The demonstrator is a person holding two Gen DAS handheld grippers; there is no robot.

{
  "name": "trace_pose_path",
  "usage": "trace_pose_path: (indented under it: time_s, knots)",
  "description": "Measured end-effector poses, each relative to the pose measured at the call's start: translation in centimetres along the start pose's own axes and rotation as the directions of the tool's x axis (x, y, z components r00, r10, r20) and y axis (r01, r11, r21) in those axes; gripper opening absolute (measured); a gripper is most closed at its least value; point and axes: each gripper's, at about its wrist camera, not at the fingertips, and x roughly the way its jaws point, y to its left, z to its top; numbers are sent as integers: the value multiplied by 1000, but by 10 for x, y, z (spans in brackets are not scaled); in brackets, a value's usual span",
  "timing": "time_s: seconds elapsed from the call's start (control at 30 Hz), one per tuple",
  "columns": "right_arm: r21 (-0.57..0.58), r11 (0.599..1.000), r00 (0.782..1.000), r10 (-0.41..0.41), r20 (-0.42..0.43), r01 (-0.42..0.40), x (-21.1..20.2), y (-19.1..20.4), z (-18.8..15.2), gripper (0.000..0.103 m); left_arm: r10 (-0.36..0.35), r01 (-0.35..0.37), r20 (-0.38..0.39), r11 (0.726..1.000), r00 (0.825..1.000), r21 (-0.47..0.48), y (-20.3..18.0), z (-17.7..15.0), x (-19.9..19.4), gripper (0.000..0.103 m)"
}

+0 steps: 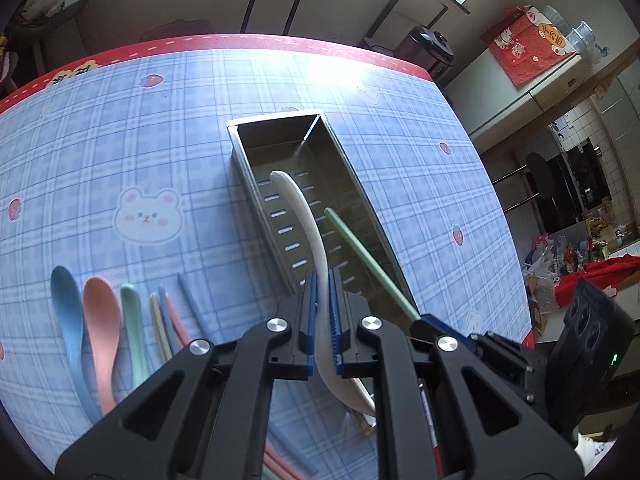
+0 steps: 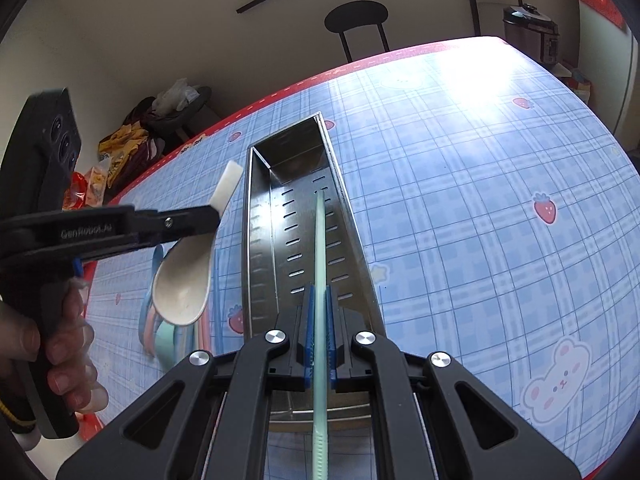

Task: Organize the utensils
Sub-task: 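Lower the white spoon into the steel tray while the right gripper lowers the chopstick, then open both grippers and withdraw them from the steel tray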

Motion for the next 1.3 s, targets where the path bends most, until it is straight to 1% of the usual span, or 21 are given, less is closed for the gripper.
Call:
trace_pose_path:
  time_s: [0.13,0.23,0.33,0.43,0.57,0.7,0.83,0.9,1.07,1.17,1.3]
  knots:
    - [-33,998,999,-53,-6,53,13,7,5,6,2,-3,-16,1000,1000,-27,3,24,21,10]
    - [-54,995,997,-82,-15,81,24,14,8,6,11,-12,-25,1000,1000,-28,5,38,32,10]
    - [-65,994,995,-92,-30,90,34,17,9,6,24,-25,-32,999,999,-28,9,49,41,10]
    - [-81,992,994,-102,-40,99,41,19,9,6,22,-24,-44,999,999,-44,15,57,49,10]
    - [-89,990,992,-117,-57,111,49,19,8,6,36,-38,-59,999,998,-32,14,61,59,10]
    - [-93,989,991,-119,-64,113,51,21,5,6,42,-44,-57,998,997,-35,12,60,64,10]
    - [-102,988,990,-124,-66,117,51,23,3,6,78,-78,-50,997,996,-4,8,59,70,10]
    - [-104,988,990,-119,-72,112,51,23,3,6,105,-105,-41,994,994,13,5,59,71,10]
    - [-107,989,991,-109,-78,100,50,24,7,7,115,-115,-14,992,993,53,-4,65,67,11]
    - [-115,989,994,-99,-53,93,39,24,13,7,115,-115,6,991,993,69,-4,66,54,14]
    - [-110,989,995,-98,-6,97,18,21,20,9,100,-103,49,993,994,52,1,64,28,16]
